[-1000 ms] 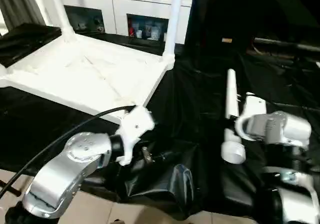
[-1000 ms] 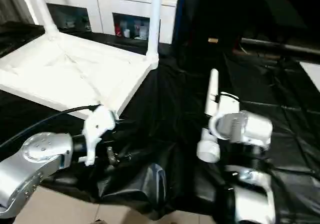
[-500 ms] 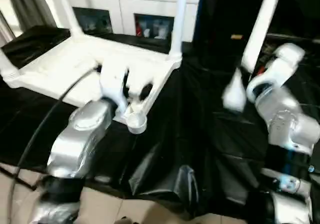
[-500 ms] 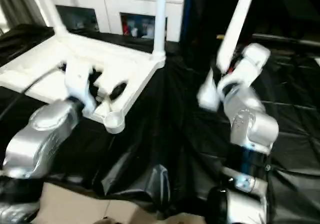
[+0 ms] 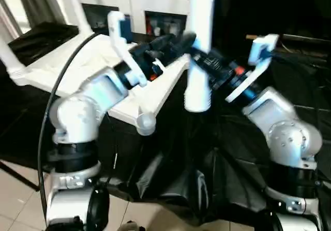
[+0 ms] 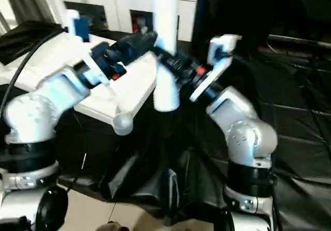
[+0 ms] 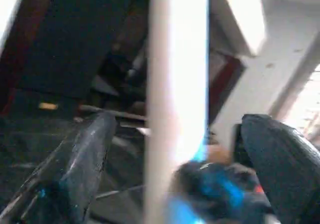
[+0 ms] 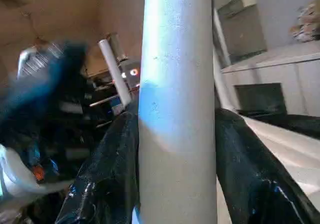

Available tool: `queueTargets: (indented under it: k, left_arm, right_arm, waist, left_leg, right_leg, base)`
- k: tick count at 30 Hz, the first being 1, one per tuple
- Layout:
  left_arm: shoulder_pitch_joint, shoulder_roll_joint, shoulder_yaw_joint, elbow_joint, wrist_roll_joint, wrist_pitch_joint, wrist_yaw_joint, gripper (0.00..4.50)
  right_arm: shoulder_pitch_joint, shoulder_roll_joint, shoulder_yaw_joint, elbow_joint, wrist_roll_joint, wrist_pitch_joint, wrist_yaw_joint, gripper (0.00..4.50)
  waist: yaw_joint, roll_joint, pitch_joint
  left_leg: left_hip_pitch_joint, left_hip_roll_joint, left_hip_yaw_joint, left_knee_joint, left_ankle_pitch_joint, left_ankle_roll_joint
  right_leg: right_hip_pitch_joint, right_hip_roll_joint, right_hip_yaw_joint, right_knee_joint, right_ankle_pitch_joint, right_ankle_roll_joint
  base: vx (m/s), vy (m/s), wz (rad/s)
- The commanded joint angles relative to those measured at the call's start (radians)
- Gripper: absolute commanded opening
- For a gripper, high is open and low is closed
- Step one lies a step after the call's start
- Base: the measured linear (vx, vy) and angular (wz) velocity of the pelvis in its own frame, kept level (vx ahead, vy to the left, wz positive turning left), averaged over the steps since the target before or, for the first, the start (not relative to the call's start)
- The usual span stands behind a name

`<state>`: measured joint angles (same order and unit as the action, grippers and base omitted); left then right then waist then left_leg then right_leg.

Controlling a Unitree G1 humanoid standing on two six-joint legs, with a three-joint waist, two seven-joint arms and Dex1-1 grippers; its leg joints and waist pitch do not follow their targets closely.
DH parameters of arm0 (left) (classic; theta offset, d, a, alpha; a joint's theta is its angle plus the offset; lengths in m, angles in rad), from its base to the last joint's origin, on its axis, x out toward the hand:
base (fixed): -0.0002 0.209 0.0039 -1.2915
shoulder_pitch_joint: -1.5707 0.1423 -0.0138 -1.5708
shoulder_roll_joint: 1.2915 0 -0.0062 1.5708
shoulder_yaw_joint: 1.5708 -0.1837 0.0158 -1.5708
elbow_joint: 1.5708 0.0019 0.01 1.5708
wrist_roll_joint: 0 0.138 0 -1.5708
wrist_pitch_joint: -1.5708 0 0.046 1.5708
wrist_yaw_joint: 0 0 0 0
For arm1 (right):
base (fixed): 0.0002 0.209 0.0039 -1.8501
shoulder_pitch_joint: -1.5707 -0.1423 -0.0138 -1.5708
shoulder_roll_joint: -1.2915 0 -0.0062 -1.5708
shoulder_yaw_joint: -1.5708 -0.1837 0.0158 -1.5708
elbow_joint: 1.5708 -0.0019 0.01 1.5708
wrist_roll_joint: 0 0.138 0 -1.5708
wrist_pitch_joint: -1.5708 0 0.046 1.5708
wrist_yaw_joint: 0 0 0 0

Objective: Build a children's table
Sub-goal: Pick table leg

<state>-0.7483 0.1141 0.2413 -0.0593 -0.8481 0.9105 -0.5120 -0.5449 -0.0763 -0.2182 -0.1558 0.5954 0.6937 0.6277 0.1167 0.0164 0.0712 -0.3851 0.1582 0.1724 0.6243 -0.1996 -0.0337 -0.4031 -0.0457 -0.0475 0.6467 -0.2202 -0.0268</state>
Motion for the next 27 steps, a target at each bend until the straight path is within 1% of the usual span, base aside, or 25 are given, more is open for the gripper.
queueTargets:
  k: [1, 2, 3, 4, 5, 6, 7, 8, 10, 11, 12, 13, 14, 15, 16, 17, 19, 20, 21, 22, 23, 24, 25, 26, 27]
  left_arm:
    - [-0.027, 0.004, 0.012, 0.01, -0.029, 0.029, -0.007, 4.5]
    - [-0.03, 0.002, 0.02, 0.014, -0.035, 0.036, -0.003, 4.5]
    - [-0.033, 0.0, 0.029, 0.02, -0.048, 0.051, 0.0, 4.5]
    - [-0.034, -0.006, 0.035, 0.025, -0.063, 0.061, -0.001, 4.5]
    - [-0.033, -0.009, 0.032, 0.032, -0.077, 0.079, 0.0, 4.5]
    - [-0.033, -0.009, 0.032, 0.032, -0.077, 0.079, 0.0, 4.5]
    - [-0.03, -0.007, 0.013, 0.034, -0.058, 0.079, 0.004, 4.5]
    - [-0.03, -0.007, 0.013, 0.034, -0.058, 0.079, 0.004, 4.5]
    - [-0.028, 0.002, -0.009, 0.04, -0.032, 0.062, 0.017, 4.5]
    - [-0.031, 0.004, -0.025, 0.061, 0.028, 0.023, 0.07, 4.5]
    - [-0.031, 0.004, -0.025, 0.061, 0.028, 0.023, 0.07, 4.5]
    - [-0.034, 0.003, -0.03, 0.072, 0.064, 0.003, 0.102, 4.22]
    - [-0.044, -0.013, -0.023, 0.104, 0.122, -0.035, 0.181, 4.15]
    - [-0.047, -0.021, -0.023, 0.116, 0.145, -0.055, 0.211, 4.15]
    - [-0.049, -0.03, -0.02, 0.125, 0.158, -0.069, 0.237, 4.11]
    - [-0.051, -0.038, -0.019, 0.13, 0.174, -0.084, 0.264, 3.87]
    - [-0.057, -0.052, -0.009, 0.138, 0.188, -0.103, 0.304, 3.75]
    - [-0.076, -0.087, 0.026, 0.162, 0.209, -0.146, 0.403, 3.69]
    - [-0.088, -0.108, 0.053, 0.18, 0.226, -0.179, 0.476, 3.69]
    - [-0.089, -0.108, 0.053, 0.18, 0.226, -0.18, 0.478, 3.65]
    - [-0.098, -0.126, 0.076, 0.196, 0.229, -0.206, 0.522, 3.57]
    - [-0.1, -0.13, 0.08, 0.2, 0.23, -0.213, 0.53, 3.57]
    - [-0.103, -0.135, 0.083, 0.207, 0.238, -0.226, 0.541, 3.34]
    - [-0.106, -0.144, 0.093, 0.216, 0.237, -0.233, 0.558, 3.25]
    - [-0.109, -0.153, 0.102, 0.225, 0.239, -0.242, 0.574, 3.25]
  right_arm:
    - [0.012, -0.011, 0.031, -0.041, 0.007, -0.015, 0.024, 1.81]
    - [0.018, -0.014, 0.043, -0.048, 0.006, -0.013, 0.029, 1.81]
    - [0.023, -0.017, 0.057, -0.055, 0.006, -0.013, 0.033, 1.81]
    - [0.029, -0.021, 0.068, -0.061, 0.003, -0.013, 0.036, 1.81]
    - [0.035, -0.027, 0.081, -0.07, 0.001, -0.013, 0.039, 1.81]
    - [0.035, -0.027, 0.081, -0.07, 0.001, -0.013, 0.039, 1.81]
    - [0.04, -0.031, 0.092, -0.074, -0.002, -0.011, 0.043, 1.81]
    - [0.04, -0.031, 0.092, -0.074, -0.002, -0.011, 0.043, 1.81]
    - [0.044, -0.039, 0.119, -0.065, -0.02, -0.026, 0.049, 1.81]
    - [0.039, -0.053, 0.178, -0.032, -0.113, -0.09, 0.031, 1.81]
    - [0.039, -0.053, 0.178, -0.032, -0.113, -0.09, 0.031, 1.81]
    - [0.036, -0.06, 0.209, -0.017, -0.162, -0.126, 0.018, 1.81]
    - [0.028, -0.052, 0.244, 0.012, -0.232, -0.171, -0.032, 1.81]
    - [0.028, -0.056, 0.272, 0.021, -0.276, -0.208, -0.054, 1.8]
    - [0.029, -0.055, 0.296, 0.031, -0.319, -0.24, -0.082, 1.8]
    - [0.029, -0.051, 0.314, 0.041, -0.351, -0.263, -0.112, 1.8]
    - [0.03, -0.042, 0.327, 0.055, -0.382, -0.285, -0.15, 1.8]
    - [0.03, -0.02, 0.338, 0.079, -0.424, -0.321, -0.216, 1.8]
    - [0.03, -0.01, 0.346, 0.087, -0.448, -0.338, -0.25, 1.8]
    - [0.03, -0.01, 0.346, 0.088, -0.45, -0.339, -0.251, 1.8]
    - [0.03, -0.003, 0.361, 0.097, -0.482, -0.361, -0.274, 1.8]
    - [0.031, -0.001, 0.367, 0.1, -0.49, -0.367, -0.279, 1.8]
    - [0.033, 0.004, 0.375, 0.105, -0.502, -0.377, -0.283, 1.8]
    - [0.034, 0.006, 0.385, 0.112, -0.518, -0.387, -0.294, 1.8]
    - [0.034, 0.008, 0.393, 0.121, -0.534, -0.401, -0.305, 1.8]
  waist:
    - [0.005, 0.0, -0.082]
    - [0.003, 0.007, -0.082]
    - [0.003, 0.007, -0.082]
    - [0.004, 0.003, -0.083]
    - [0.003, -0.009, -0.084]
    - [0.003, -0.009, -0.084]
    - [0.004, -0.008, -0.083]
    - [0.006, -0.005, -0.083]
    - [0.006, -0.003, -0.082]
    - [0.007, 0.001, -0.083]
    - [0.007, 0.001, -0.083]
    - [0.005, -0.001, -0.081]
    - [0.002, 0.001, -0.082]
    - [0.002, 0.005, -0.082]
    - [0.004, 0.004, -0.083]
    - [0.003, 0.006, -0.083]
    - [0.002, 0.004, -0.084]
    - [0.003, 0.009, -0.084]
    - [0.0, 0.008, -0.084]
    - [0.001, 0.004, -0.083]
    - [0.004, 0.008, -0.084]
    - [0.003, 0.007, -0.084]
    - [0.001, 0.007, -0.083]
    - [0.003, 0.011, -0.084]
    - [0.002, 0.011, -0.085]
  left_leg:
    - [0.013, 0.059, -0.024, -0.063, -0.015, 0.032]
    - [0.012, 0.059, -0.025, -0.062, -0.019, 0.027]
    - [0.011, 0.059, -0.026, -0.063, -0.021, 0.026]
    - [0.011, 0.058, -0.026, -0.063, -0.015, 0.025]
    - [0.009, 0.057, -0.025, -0.064, -0.008, 0.027]
    - [0.009, 0.057, -0.025, -0.064, -0.008, 0.027]
    - [0.008, 0.057, -0.026, -0.064, -0.008, 0.03]
    - [0.01, 0.058, -0.026, -0.064, -0.012, 0.029]
    - [0.009, 0.059, -0.027, -0.065, -0.017, 0.027]
    - [0.009, 0.061, -0.029, -0.065, -0.02, 0.017]
    - [0.009, 0.061, -0.029, -0.065, -0.02, 0.017]
    - [0.008, 0.059, -0.029, -0.066, -0.023, 0.01]
    - [0.007, 0.059, -0.03, -0.066, -0.032, -0.005]
    - [0.009, 0.058, -0.031, -0.066, -0.038, -0.009]
    - [0.011, 0.058, -0.031, -0.066, -0.037, -0.013]
    - [0.009, 0.061, -0.033, -0.066, -0.033, -0.018]
    - [0.01, 0.059, -0.032, -0.066, -0.032, -0.017]
    - [0.009, 0.061, -0.033, -0.065, -0.029, -0.014]
    - [0.01, 0.06, -0.032, -0.064, -0.04, -0.014]
    - [0.01, 0.058, -0.031, -0.064, -0.056, -0.008]
    - [0.008, 0.059, -0.034, -0.064, -0.052, -0.009]
    - [0.007, 0.058, -0.034, -0.064, -0.046, -0.002]
    - [0.007, 0.058, -0.034, -0.065, -0.05, 0.002]
    - [0.007, 0.058, -0.035, -0.064, -0.046, 0.006]
    - [0.007, 0.058, -0.034, -0.063, -0.045, 0.008]
  right_leg:
    - [0.06, -0.095, 0.054, -0.07, -0.007, -0.209]
    - [0.062, -0.094, 0.054, -0.072, 0.0, -0.205]
    - [0.063, -0.094, 0.054, -0.072, 0.004, -0.203]
    - [0.066, -0.094, 0.054, -0.07, 0.019, -0.199]
    - [0.069, -0.094, 0.053, -0.069, 0.032, -0.197]
    - [0.069, -0.094, 0.053, -0.069, 0.032, -0.197]
    - [0.067, -0.095, 0.053, -0.07, 0.022, -0.196]
    - [0.066, -0.097, 0.054, -0.071, 0.005, -0.193]
    - [0.065, -0.097, 0.053, -0.073, -0.009, -0.19]
    - [0.065, -0.097, 0.053, -0.072, -0.012, -0.178]
    - [0.065, -0.097, 0.053, -0.072, -0.012, -0.178]
    - [0.065, -0.095, 0.053, -0.075, -0.011, -0.167]
    - [0.065, -0.096, 0.054, -0.077, -0.021, -0.153]
    - [0.065, -0.096, 0.054, -0.078, -0.026, -0.152]
    - [0.066, -0.098, 0.054, -0.078, -0.029, -0.149]
    - [0.066, -0.098, 0.054, -0.076, -0.023, -0.153]
    - [0.066, -0.097, 0.054, -0.073, -0.001, -0.165]
    - [0.064, -0.097, 0.054, -0.071, 0.023, -0.175]
    - [0.064, -0.096, 0.054, -0.073, 0.032, -0.184]
    - [0.067, -0.098, 0.054, -0.076, 0.025, -0.191]
    - [0.07, -0.1, 0.053, -0.072, 0.027, -0.191]
    - [0.07, -0.099, 0.053, -0.073, 0.037, -0.187]
    - [0.068, -0.096, 0.052, -0.073, 0.037, -0.184]
    - [0.07, -0.098, 0.052, -0.07, 0.045, -0.185]
    - [0.068, -0.098, 0.052, -0.071, 0.05, -0.186]
  base:
    - [0.0, 0.0, 0.0]
    - [0.0, 0.0, 0.0]
    - [0.0, 0.0, 0.0]
    - [0.0, 0.0, 0.0]
    - [0.0, 0.0, 0.0]
    - [0.0, 0.0, 0.0]
    - [0.0, 0.0, 0.0]
    - [0.0, 0.0, 0.0]
    - [0.0, 0.0, 0.0]
    - [0.0, 0.0, 0.0]
    - [0.0, 0.0, 0.0]
    - [0.0, 0.0, 0.0]
    - [0.0, 0.0, 0.0]
    - [0.0, 0.0, 0.0]
    - [0.0, 0.0, 0.0]
    - [0.0, 0.0, 0.0]
    - [0.0, 0.0, 0.0]
    - [0.0, 0.0, 0.0]
    - [0.0, 0.0, 0.0]
    - [0.0, 0.0, 0.0]
    - [0.0, 0.0, 0.0]
    - [0.0, 0.0, 0.0]
    - [0.0, 0.0, 0.0]
    - [0.0, 0.0, 0.0]
    - [0.0, 0.0, 0.0]
